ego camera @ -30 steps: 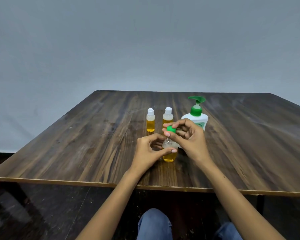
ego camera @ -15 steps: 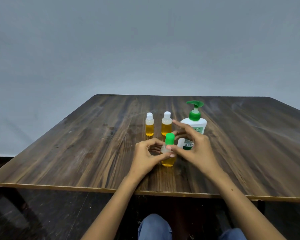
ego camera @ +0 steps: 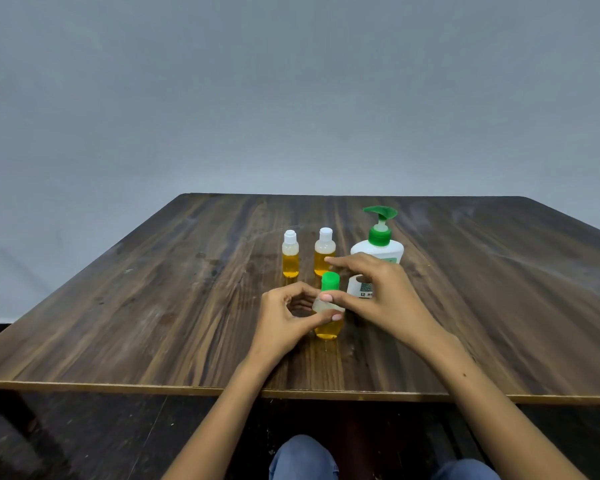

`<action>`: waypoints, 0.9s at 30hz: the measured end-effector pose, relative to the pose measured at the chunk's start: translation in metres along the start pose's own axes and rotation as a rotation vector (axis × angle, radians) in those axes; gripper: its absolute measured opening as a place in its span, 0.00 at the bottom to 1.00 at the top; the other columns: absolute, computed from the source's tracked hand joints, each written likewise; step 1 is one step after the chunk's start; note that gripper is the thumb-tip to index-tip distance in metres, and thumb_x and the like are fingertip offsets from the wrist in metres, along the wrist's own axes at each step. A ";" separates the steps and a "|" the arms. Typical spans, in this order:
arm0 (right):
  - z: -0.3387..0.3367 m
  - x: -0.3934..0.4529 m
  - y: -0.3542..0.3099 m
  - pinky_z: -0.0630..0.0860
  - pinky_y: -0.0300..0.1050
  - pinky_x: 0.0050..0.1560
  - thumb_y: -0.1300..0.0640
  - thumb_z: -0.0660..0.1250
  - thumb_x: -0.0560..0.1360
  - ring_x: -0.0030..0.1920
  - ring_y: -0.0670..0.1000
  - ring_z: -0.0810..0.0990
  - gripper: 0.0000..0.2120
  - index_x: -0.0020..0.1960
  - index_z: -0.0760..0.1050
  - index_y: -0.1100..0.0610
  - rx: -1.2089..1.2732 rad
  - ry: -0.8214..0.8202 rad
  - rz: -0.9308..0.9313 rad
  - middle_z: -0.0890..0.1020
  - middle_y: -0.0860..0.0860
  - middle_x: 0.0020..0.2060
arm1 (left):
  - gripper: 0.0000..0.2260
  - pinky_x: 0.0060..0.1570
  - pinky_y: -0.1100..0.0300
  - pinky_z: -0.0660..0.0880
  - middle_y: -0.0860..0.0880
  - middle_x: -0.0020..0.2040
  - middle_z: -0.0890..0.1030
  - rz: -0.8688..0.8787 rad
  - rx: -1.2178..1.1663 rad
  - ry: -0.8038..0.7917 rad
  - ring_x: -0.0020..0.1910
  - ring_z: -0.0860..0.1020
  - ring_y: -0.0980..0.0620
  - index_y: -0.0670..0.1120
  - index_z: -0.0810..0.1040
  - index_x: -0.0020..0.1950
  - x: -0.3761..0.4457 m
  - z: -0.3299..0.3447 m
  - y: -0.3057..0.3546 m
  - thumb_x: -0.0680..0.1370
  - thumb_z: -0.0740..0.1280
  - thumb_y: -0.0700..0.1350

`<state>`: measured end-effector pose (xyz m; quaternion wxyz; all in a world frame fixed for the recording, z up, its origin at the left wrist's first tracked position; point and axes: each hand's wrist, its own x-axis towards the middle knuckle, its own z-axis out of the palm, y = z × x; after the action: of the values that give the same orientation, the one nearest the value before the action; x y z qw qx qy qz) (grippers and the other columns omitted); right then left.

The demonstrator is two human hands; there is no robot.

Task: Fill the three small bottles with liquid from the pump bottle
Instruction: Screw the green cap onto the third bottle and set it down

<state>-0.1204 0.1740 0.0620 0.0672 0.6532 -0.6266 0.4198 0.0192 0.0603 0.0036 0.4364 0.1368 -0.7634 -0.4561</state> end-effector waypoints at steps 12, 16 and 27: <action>-0.007 0.008 -0.004 0.72 0.33 0.50 0.48 0.73 0.71 0.53 0.38 0.77 0.15 0.56 0.81 0.49 -0.089 -0.054 -0.042 0.80 0.39 0.52 | 0.11 0.44 0.64 0.79 0.51 0.41 0.85 0.012 0.005 0.010 0.42 0.84 0.55 0.49 0.84 0.44 0.000 0.001 0.002 0.65 0.81 0.43; -0.008 0.010 -0.004 0.73 0.32 0.49 0.54 0.73 0.72 0.51 0.40 0.79 0.11 0.55 0.82 0.49 -0.059 -0.131 -0.037 0.83 0.41 0.50 | 0.11 0.44 0.63 0.78 0.51 0.40 0.85 0.002 0.011 0.007 0.41 0.83 0.54 0.47 0.84 0.43 0.000 0.001 0.000 0.65 0.82 0.43; -0.014 0.013 0.001 0.78 0.43 0.48 0.55 0.73 0.72 0.47 0.40 0.80 0.10 0.53 0.82 0.50 -0.024 -0.160 -0.014 0.83 0.42 0.46 | 0.12 0.44 0.64 0.78 0.52 0.41 0.85 -0.011 0.025 0.004 0.42 0.83 0.56 0.48 0.85 0.45 -0.001 0.001 0.002 0.65 0.81 0.45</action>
<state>-0.1294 0.1727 0.0784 0.0277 0.6882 -0.6302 0.3585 0.0188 0.0624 0.0043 0.4339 0.1473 -0.7673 -0.4486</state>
